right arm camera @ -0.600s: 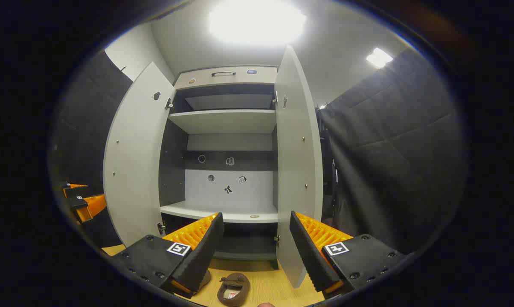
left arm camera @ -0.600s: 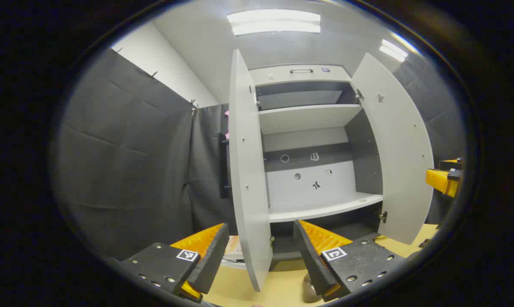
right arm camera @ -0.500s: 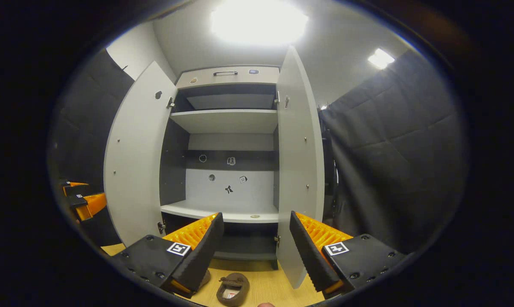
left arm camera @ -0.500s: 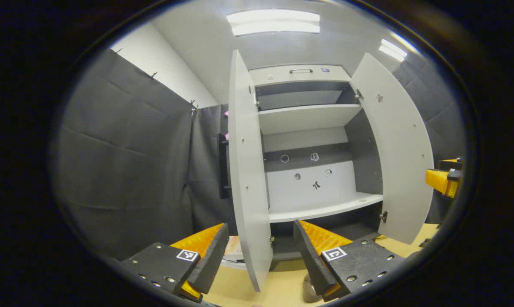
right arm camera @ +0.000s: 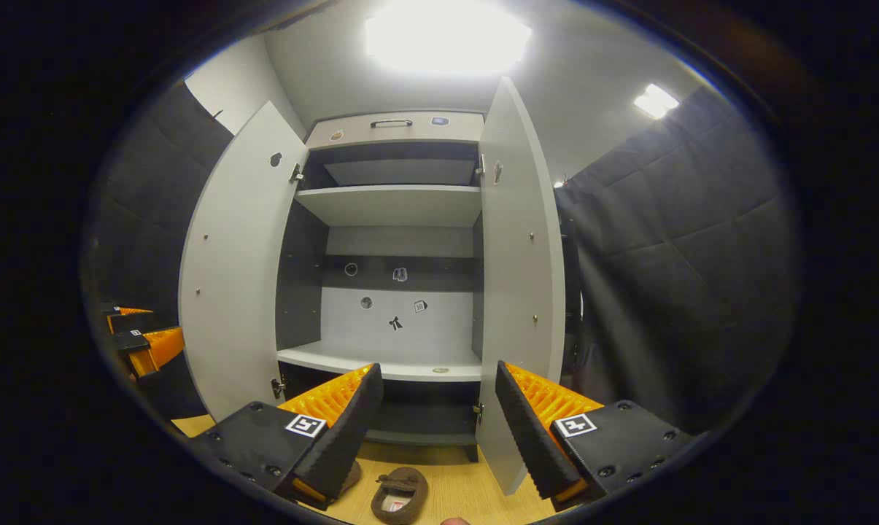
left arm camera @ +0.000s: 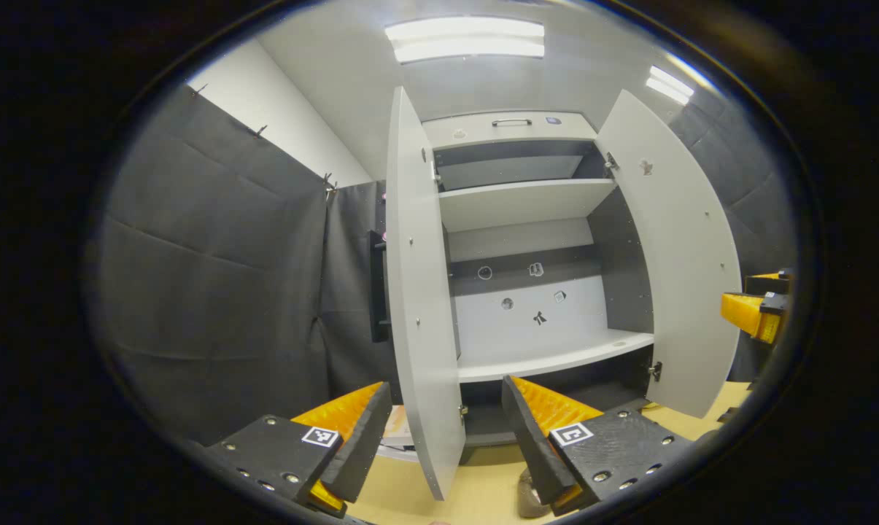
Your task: Grab one shoe with the right hand and put it into the shoe cabinet, grab the other shoe with the left hand and put it into the shoe cabinet; then close the right door with the right hand and the left door with the left hand.
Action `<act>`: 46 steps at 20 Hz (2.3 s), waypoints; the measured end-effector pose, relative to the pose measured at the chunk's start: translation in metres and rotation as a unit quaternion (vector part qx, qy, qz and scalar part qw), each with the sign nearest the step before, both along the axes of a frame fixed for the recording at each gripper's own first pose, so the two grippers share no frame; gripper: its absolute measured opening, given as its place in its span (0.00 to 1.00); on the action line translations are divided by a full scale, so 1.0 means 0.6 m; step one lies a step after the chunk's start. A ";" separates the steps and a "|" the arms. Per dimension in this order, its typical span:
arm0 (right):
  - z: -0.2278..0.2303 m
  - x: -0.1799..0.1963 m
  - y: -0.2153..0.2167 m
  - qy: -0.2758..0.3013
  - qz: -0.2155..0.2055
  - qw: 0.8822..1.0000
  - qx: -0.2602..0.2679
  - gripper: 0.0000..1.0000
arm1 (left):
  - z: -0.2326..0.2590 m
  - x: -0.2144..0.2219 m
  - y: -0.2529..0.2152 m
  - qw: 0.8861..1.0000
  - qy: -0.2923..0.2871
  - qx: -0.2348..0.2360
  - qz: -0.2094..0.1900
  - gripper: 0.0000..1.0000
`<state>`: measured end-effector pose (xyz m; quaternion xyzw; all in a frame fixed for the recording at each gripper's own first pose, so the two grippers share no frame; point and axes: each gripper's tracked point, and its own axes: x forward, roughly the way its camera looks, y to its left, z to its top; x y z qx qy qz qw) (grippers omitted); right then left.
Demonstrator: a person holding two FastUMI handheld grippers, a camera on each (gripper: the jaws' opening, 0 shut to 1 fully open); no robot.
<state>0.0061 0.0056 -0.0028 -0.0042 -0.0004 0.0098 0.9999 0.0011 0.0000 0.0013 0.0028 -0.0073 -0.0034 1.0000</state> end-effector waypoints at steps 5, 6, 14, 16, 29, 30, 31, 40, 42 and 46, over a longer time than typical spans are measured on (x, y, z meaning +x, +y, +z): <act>-0.002 0.010 0.004 -0.001 0.002 1.000 0.000 0.98 | 0.000 0.000 0.000 1.000 0.000 0.002 -0.001 0.94; -0.005 0.012 0.005 0.000 0.003 1.000 0.000 0.98 | 0.001 0.000 0.001 1.000 -0.001 0.002 0.000 0.94; -0.065 0.053 0.039 0.048 0.030 0.998 -0.006 0.98 | 0.002 -0.005 0.007 1.000 0.003 0.009 0.020 0.94; -0.092 0.064 0.055 0.073 0.043 0.996 -0.006 0.98 | 0.001 -0.006 0.009 0.999 0.006 0.011 0.030 0.88; -0.340 0.084 0.149 0.252 0.122 0.960 -0.021 0.99 | -0.007 -0.015 0.023 0.996 0.033 0.022 0.082 0.94; -0.359 0.081 0.153 0.265 0.127 0.955 -0.026 0.98 | -0.006 -0.015 0.025 0.995 0.036 0.023 0.086 0.94; -0.378 0.078 0.159 0.279 0.133 0.950 -0.030 0.97 | -0.006 -0.015 0.026 0.995 0.037 0.025 0.090 0.95; -0.508 0.067 0.180 0.385 0.149 0.910 -0.023 0.97 | -0.016 -0.022 0.036 0.990 0.060 0.040 0.121 0.88; -0.525 0.066 0.183 0.399 0.152 0.904 -0.025 0.99 | -0.017 -0.026 0.037 0.988 0.065 0.043 0.131 0.89; -0.570 0.057 0.193 0.438 0.155 0.885 -0.024 0.99 | -0.019 -0.031 0.041 0.985 0.077 0.046 0.147 0.89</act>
